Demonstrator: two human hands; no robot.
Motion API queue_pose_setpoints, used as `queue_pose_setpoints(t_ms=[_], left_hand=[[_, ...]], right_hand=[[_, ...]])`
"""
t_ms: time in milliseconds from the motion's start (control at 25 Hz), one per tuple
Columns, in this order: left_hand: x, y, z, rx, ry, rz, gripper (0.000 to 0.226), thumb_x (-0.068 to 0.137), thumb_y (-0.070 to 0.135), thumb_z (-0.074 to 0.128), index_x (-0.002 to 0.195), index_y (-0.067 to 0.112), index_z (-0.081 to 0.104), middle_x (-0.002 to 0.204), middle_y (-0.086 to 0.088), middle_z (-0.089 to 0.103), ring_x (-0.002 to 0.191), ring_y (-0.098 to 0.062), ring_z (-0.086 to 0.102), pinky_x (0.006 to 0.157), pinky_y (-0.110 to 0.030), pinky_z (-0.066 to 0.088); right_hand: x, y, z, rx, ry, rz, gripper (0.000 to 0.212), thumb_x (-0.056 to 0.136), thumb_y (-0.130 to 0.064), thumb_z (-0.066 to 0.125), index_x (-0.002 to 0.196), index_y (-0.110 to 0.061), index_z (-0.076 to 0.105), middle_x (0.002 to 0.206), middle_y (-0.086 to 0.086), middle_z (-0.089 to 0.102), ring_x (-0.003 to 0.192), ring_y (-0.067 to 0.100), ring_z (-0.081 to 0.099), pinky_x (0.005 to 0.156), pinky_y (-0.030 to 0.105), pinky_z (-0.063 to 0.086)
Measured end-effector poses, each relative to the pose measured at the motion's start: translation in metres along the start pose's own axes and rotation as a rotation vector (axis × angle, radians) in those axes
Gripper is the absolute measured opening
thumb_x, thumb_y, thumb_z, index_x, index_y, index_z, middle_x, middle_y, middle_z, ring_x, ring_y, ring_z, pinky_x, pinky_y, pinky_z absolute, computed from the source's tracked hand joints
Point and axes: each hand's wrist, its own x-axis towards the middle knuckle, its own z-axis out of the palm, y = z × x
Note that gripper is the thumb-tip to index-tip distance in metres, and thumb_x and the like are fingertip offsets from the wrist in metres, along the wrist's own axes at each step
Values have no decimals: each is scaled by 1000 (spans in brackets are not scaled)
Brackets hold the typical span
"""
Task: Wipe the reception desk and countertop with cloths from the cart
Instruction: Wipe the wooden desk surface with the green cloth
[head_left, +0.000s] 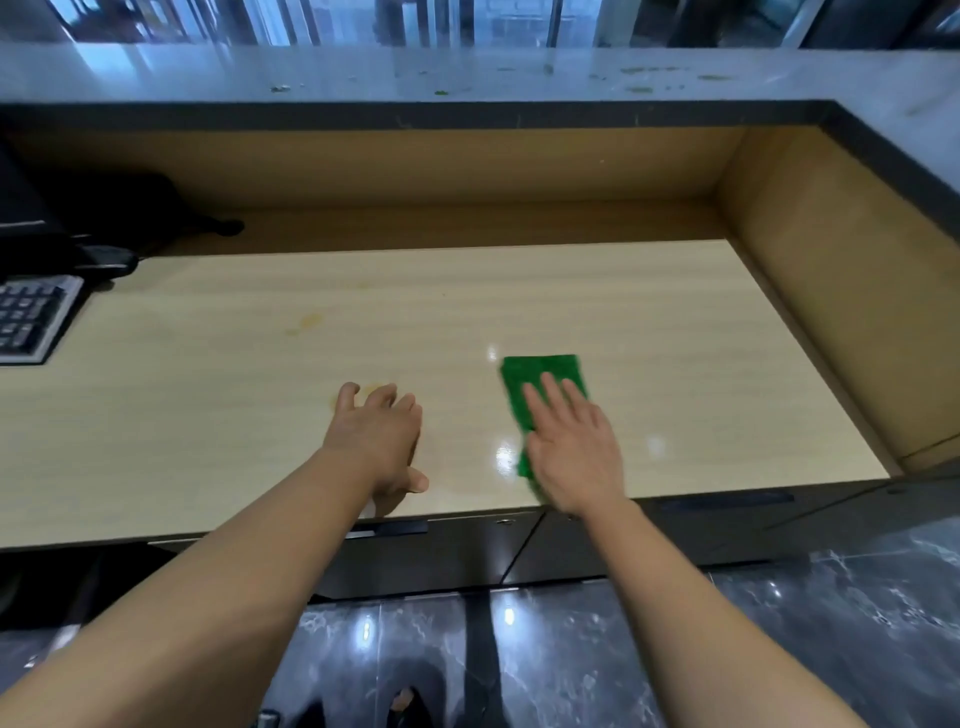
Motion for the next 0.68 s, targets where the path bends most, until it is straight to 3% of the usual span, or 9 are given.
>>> queue_pose_setpoints(t_ms=[80, 240, 360, 480, 600, 680], left_hand=[[-7, -2, 1, -30, 82, 28, 79, 77, 63, 61, 138, 19, 37, 150, 3, 33, 147, -18, 9, 114, -50, 2], [-32, -48, 16, -314, 182, -126, 100, 73, 66, 58, 152, 21, 17, 159, 2, 16, 147, -16, 7, 115, -43, 4], [-57, -115, 29, -425, 145, -298, 86, 78, 54, 59, 147, 15, 25, 152, -1, 31, 141, -19, 24, 110, -37, 13], [-72, -161, 38, -537, 125, -351, 50, 83, 32, 58, 127, 18, 39, 111, 0, 52, 112, -22, 48, 110, -31, 17], [-77, -178, 47, -516, 53, -347, 68, 88, 22, 50, 148, 24, 18, 115, -1, 60, 113, -20, 50, 111, -27, 13], [-76, -185, 53, -465, 71, -343, 72, 88, 17, 49, 151, 22, 13, 118, -1, 62, 115, -20, 51, 108, -26, 14]], right_hand=[[1, 19, -4, -23, 3, 132, 77, 82, -45, -6, 156, -26, 5, 164, 1, 1, 151, 20, 1, 118, 37, 13], [12, -13, -7, 104, 14, 352, 60, 100, -32, 23, 156, -24, 5, 164, 2, -2, 150, 21, 1, 117, 37, 10], [26, -77, -8, 237, -5, 454, 60, 101, -29, 26, 156, -23, 2, 164, 2, -5, 150, 21, -2, 116, 35, 10], [43, -158, -3, 306, -16, 413, 61, 102, -30, 26, 156, -22, -1, 163, 2, -8, 150, 22, -4, 116, 37, 9], [48, -241, 5, 305, -59, 254, 66, 101, -27, 31, 156, -21, -5, 163, 4, -13, 150, 25, -7, 119, 42, 6], [40, -290, 12, 239, -89, 26, 71, 98, -27, 37, 155, -20, -5, 162, 7, -14, 150, 29, -8, 119, 45, 4]])
